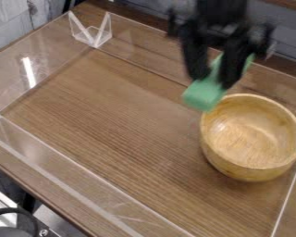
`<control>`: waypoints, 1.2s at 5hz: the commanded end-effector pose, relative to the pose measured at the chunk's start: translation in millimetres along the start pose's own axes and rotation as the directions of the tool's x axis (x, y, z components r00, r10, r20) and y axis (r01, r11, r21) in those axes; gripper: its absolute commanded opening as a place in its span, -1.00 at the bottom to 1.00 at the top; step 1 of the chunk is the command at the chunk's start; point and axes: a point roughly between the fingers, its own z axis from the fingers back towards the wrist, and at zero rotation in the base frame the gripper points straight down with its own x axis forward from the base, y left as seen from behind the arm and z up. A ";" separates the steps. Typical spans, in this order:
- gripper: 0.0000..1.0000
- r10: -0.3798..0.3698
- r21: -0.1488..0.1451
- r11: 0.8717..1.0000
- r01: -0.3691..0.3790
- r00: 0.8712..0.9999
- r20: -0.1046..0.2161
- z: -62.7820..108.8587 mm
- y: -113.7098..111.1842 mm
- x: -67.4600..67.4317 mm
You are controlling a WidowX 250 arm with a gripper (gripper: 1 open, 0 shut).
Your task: Put the green block in the brown bowl
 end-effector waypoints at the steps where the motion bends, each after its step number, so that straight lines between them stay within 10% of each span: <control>1: -1.00 -0.058 0.020 0.998 0.056 0.995 0.083 9.3 -34.6 2.1; 2: -1.00 -0.091 0.035 0.995 0.088 0.991 0.096 -12.5 -64.9 0.2; 6: -1.00 -0.043 0.052 0.998 0.034 0.984 0.174 4.2 -50.5 -4.3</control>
